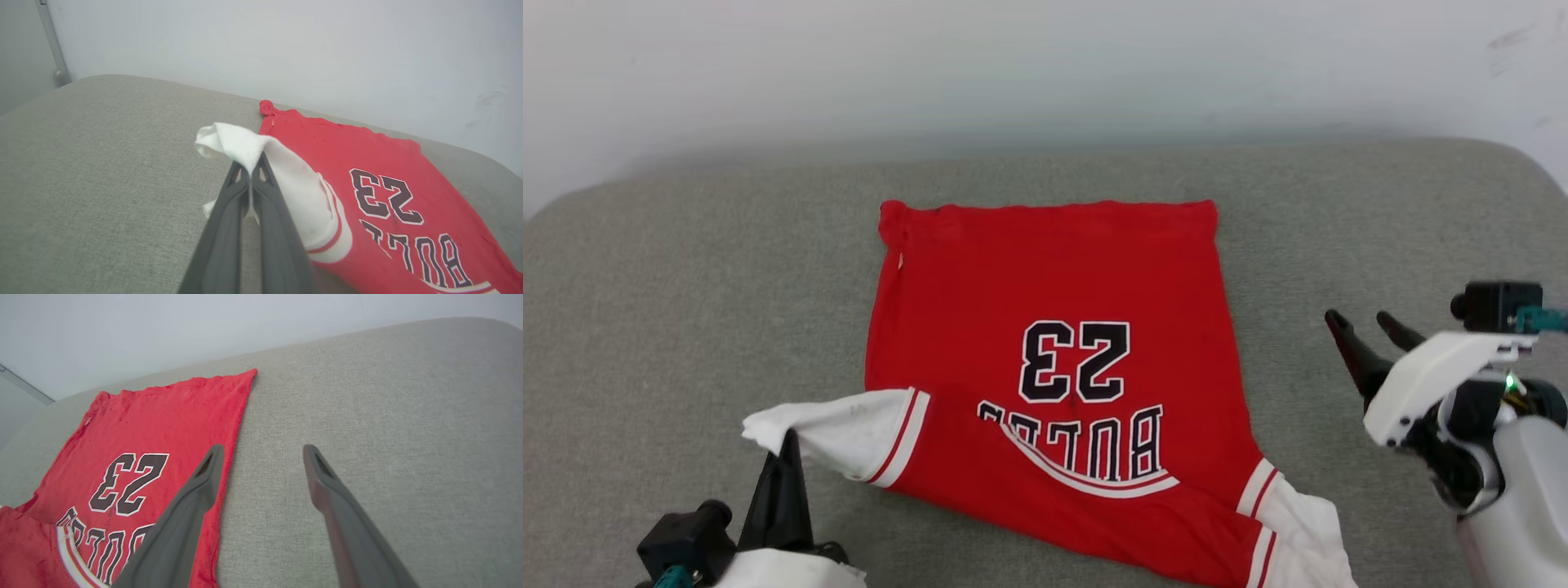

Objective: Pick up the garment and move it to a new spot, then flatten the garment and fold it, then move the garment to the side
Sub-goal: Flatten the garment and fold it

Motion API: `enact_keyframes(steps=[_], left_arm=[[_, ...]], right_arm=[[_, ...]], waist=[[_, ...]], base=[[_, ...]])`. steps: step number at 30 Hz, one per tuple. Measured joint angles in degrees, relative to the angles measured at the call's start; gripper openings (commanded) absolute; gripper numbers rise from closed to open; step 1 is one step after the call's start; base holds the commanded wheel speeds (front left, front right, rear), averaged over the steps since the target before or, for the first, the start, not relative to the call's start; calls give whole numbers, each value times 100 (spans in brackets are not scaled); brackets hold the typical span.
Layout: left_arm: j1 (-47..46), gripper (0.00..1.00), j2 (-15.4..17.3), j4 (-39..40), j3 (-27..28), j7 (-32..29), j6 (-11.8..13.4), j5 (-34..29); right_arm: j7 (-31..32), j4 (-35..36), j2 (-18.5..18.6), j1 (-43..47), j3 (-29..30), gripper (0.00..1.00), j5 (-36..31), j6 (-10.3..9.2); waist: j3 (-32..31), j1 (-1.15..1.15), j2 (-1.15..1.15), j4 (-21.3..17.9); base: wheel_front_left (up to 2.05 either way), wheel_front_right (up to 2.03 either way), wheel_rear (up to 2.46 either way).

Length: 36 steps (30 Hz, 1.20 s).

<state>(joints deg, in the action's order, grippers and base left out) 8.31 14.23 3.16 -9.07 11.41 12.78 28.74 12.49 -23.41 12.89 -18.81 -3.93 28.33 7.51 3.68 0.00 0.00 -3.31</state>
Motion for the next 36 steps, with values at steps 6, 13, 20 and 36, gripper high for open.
enact_keyframes(steps=[6, 13, 20, 36], left_arm=[[-567, 0, -113, 233, -339, -33, -64, -199], [-1166, 0, -277, 301, -679, -16, -220, -338], [-1571, 0, -383, 281, -902, 19, -355, -421], [-1827, 0, -399, 196, -967, 120, -421, -446]], right_arm=[[809, -1101, 304, -1529, -403, 100, 457, 0], [1567, -1952, 670, -2920, -886, 100, 903, 0], [1894, -2572, 887, -3816, -1311, 100, 1068, -1], [2836, -3683, 1025, -4847, -1711, 0, 1234, -2]], waist=[[511, 1, 0, 313], [1163, 1, 0, 752], [1770, 1, 0, 1137], [2389, 0, 0, 1590]], base=[[0, 0, 0], [0, 0, 0], [0, 0, 0], [0, 0, 0]])
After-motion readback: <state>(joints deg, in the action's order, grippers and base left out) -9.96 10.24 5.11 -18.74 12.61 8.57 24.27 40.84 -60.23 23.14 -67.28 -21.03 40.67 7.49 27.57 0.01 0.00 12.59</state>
